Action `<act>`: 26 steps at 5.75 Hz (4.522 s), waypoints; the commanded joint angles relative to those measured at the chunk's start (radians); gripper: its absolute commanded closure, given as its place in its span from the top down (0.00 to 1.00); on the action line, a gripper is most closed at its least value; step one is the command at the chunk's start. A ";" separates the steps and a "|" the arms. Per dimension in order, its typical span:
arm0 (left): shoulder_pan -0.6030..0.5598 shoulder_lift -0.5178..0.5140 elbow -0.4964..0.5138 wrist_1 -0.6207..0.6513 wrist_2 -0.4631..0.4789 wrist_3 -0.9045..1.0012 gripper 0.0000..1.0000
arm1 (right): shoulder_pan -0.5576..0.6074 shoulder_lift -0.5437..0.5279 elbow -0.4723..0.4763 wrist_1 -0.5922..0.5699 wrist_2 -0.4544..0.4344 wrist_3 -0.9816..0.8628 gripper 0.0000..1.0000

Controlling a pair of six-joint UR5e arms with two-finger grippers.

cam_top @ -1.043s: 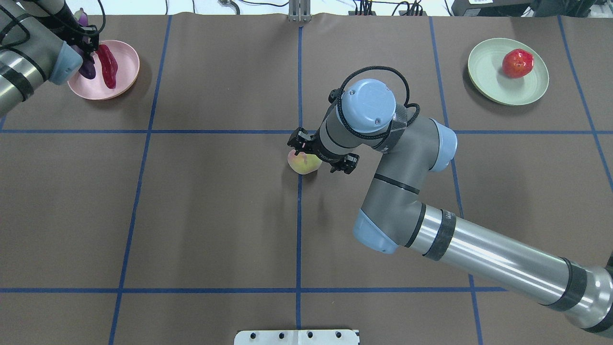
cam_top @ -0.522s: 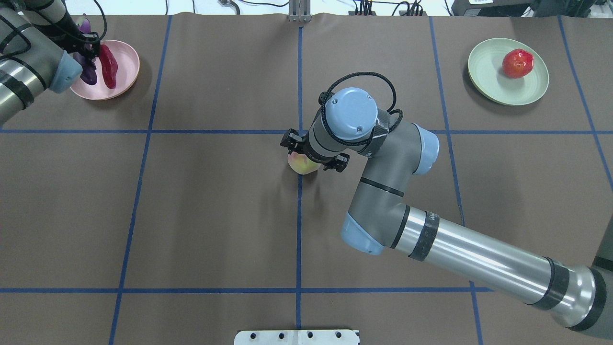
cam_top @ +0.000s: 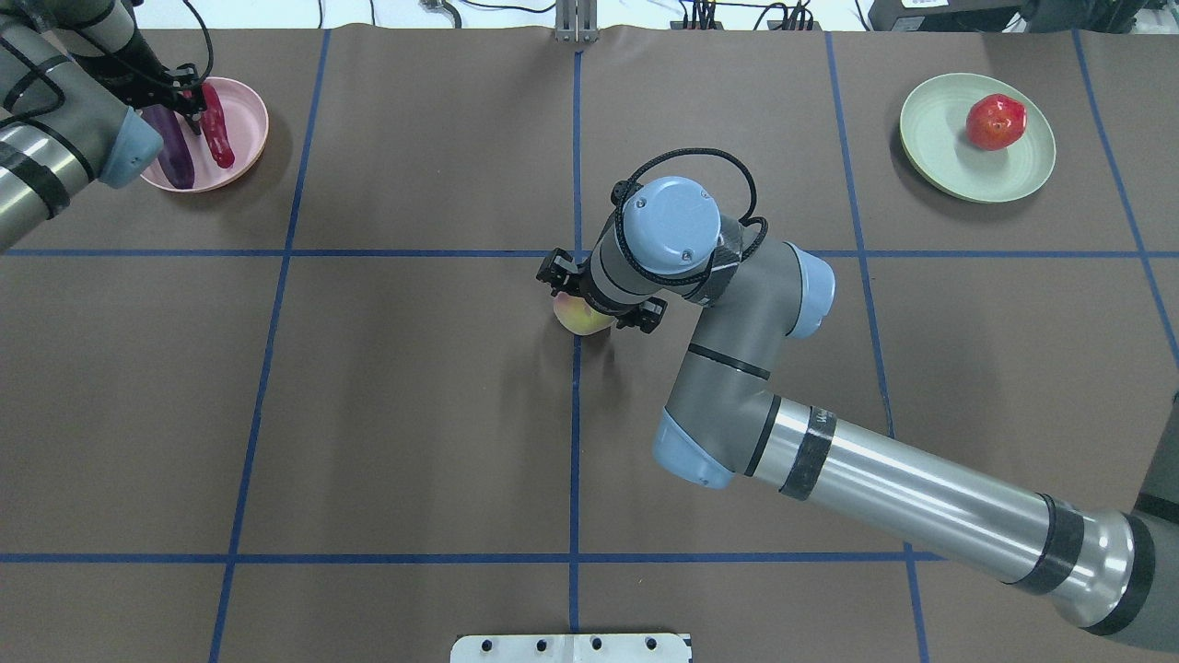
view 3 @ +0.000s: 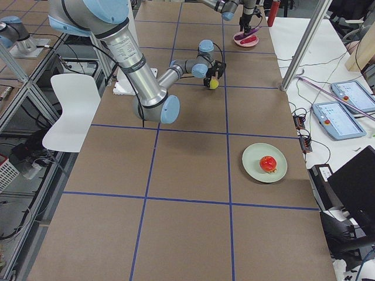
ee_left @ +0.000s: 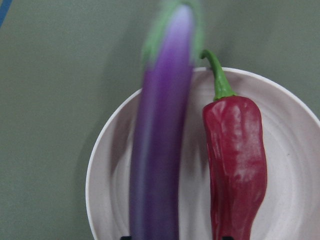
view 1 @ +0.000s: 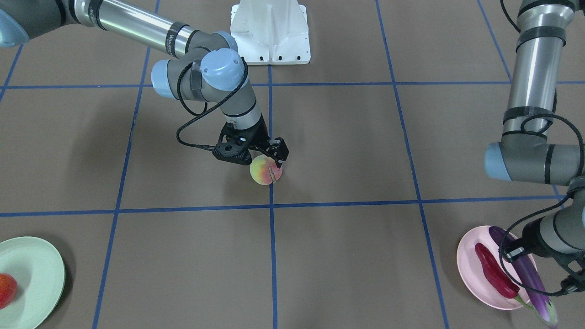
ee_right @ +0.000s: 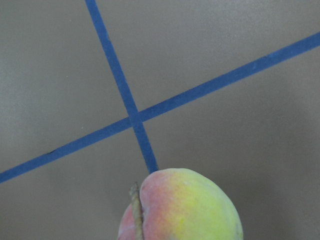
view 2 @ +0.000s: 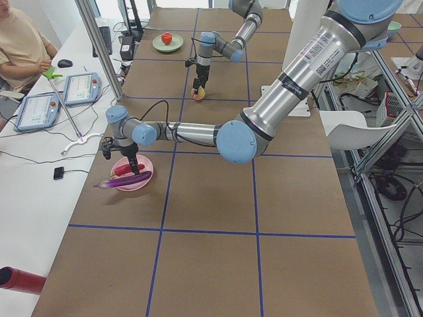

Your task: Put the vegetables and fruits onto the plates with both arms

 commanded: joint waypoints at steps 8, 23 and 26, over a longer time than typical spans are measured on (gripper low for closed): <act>0.007 0.009 -0.160 0.018 -0.058 -0.096 1.00 | 0.404 -0.194 0.036 0.001 0.350 -0.313 0.00; -0.016 0.701 -1.005 0.027 -0.124 0.246 1.00 | 0.827 -0.758 0.429 -0.173 0.562 -0.951 1.00; -0.129 0.901 -1.061 0.027 -0.123 0.554 1.00 | 0.876 -0.934 0.473 -0.173 0.580 -1.208 1.00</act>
